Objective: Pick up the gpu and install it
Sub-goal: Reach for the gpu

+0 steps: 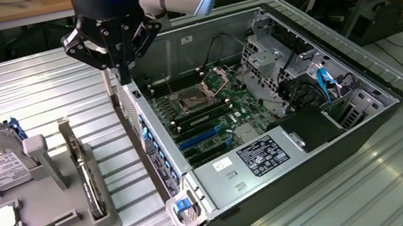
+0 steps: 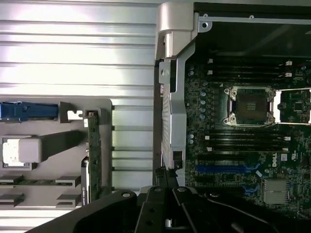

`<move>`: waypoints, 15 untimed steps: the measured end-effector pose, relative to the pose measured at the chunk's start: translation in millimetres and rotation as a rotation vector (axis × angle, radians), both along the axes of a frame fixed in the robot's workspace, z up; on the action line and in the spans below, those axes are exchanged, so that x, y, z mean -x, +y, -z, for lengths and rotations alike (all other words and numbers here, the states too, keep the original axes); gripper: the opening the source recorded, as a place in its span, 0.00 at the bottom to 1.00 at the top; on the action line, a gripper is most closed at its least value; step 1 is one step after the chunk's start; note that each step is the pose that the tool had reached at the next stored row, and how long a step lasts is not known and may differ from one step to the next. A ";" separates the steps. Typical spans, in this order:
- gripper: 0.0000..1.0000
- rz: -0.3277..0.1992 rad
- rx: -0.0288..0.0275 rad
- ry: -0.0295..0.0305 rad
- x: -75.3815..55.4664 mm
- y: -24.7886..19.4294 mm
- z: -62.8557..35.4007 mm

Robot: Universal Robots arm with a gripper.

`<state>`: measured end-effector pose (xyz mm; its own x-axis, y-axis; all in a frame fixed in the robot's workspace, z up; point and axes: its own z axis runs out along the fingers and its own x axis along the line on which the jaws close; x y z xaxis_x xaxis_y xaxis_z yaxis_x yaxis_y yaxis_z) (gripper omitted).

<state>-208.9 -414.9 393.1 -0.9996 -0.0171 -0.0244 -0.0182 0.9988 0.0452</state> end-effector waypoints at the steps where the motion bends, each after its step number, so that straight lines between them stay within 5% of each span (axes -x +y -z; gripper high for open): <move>1: 0.11 -0.001 0.0000 0.0000 1.3 -0.1 0.0; 15: 0.11 -0.011 0.0000 0.0000 27.4 -3.2 0.0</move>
<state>-236.4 -418.1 393.0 -0.9993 -0.0280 -0.0244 -0.0291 0.9986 0.0453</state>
